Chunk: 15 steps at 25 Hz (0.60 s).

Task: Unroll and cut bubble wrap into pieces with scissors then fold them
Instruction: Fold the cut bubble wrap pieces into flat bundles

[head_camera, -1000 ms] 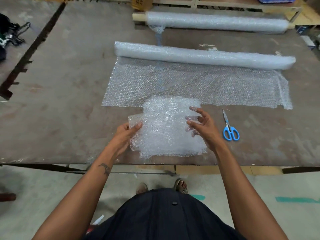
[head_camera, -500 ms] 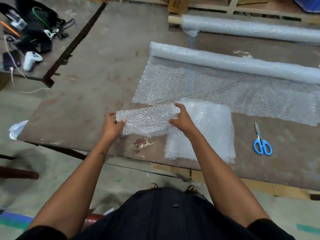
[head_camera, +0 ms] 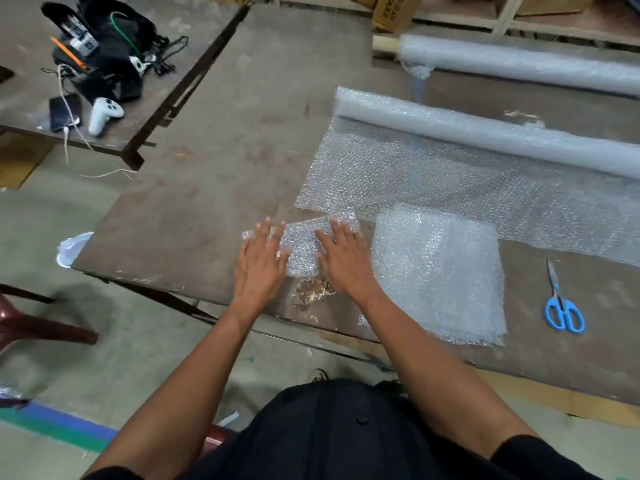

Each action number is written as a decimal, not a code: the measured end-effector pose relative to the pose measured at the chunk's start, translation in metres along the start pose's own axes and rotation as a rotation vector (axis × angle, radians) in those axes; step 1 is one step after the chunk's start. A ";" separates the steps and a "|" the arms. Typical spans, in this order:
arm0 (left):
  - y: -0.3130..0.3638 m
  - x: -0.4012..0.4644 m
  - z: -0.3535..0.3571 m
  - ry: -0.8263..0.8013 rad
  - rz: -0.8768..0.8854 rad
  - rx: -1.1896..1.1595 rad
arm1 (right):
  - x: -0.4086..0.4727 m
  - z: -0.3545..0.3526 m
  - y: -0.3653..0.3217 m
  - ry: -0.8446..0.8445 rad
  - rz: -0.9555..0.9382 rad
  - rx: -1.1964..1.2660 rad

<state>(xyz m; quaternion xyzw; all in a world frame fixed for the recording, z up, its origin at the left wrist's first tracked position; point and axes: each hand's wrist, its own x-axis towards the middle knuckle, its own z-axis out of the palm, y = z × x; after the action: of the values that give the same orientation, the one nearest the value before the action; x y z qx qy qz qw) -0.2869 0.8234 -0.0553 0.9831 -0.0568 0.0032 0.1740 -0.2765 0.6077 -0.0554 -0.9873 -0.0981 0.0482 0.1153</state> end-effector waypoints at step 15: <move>0.008 0.001 0.001 -0.005 0.094 -0.008 | -0.040 -0.007 0.041 0.148 0.073 0.090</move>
<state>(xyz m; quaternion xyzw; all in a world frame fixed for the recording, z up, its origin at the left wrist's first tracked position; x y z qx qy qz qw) -0.2866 0.8157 -0.0531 0.9786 -0.1032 0.0084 0.1776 -0.3072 0.5587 -0.0556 -0.9849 -0.0509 -0.0162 0.1646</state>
